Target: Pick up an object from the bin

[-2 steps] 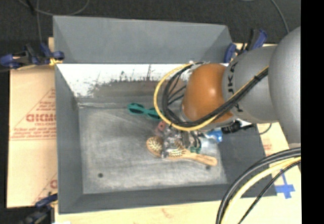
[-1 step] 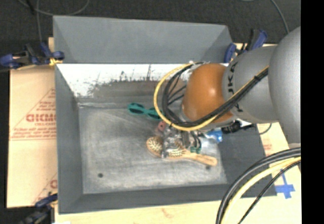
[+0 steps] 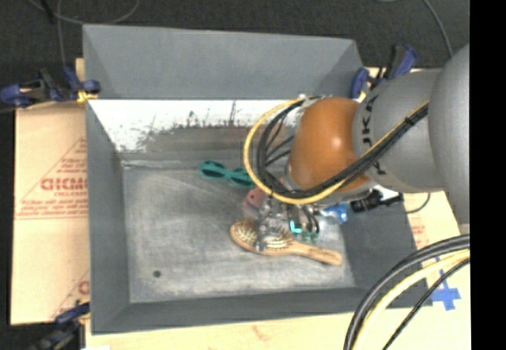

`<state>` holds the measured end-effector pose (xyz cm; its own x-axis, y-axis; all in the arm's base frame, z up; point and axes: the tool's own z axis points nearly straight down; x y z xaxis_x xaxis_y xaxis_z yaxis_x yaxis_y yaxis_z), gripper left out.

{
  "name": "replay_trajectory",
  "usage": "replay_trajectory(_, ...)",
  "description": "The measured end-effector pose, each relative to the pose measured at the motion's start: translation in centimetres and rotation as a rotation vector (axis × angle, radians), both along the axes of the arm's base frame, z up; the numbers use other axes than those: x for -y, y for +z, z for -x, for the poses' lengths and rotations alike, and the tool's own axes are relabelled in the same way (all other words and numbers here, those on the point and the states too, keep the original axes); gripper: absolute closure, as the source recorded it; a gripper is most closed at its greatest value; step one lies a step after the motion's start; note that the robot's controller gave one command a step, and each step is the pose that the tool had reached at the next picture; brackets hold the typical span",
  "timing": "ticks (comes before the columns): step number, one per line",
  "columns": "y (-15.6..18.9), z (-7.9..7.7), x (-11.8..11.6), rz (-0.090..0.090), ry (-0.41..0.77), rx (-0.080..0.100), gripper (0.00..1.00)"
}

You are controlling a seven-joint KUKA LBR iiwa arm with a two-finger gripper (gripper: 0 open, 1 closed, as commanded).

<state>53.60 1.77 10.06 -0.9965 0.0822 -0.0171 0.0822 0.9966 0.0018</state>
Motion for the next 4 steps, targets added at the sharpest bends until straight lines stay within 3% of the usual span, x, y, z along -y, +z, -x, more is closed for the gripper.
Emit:
replay_trajectory(1,5.7,0.8,0.3,-0.001,-0.022,-0.02,0.0)
replay_trajectory(2,-1.3,-3.0,-2.7,0.001,-0.094,0.0,1.0)
replay_trajectory(3,-2.1,-3.1,-2.8,0.0,-0.093,0.015,0.0)
replay_trajectory(4,-2.0,-2.7,-3.1,-0.003,-0.09,-0.002,1.0)
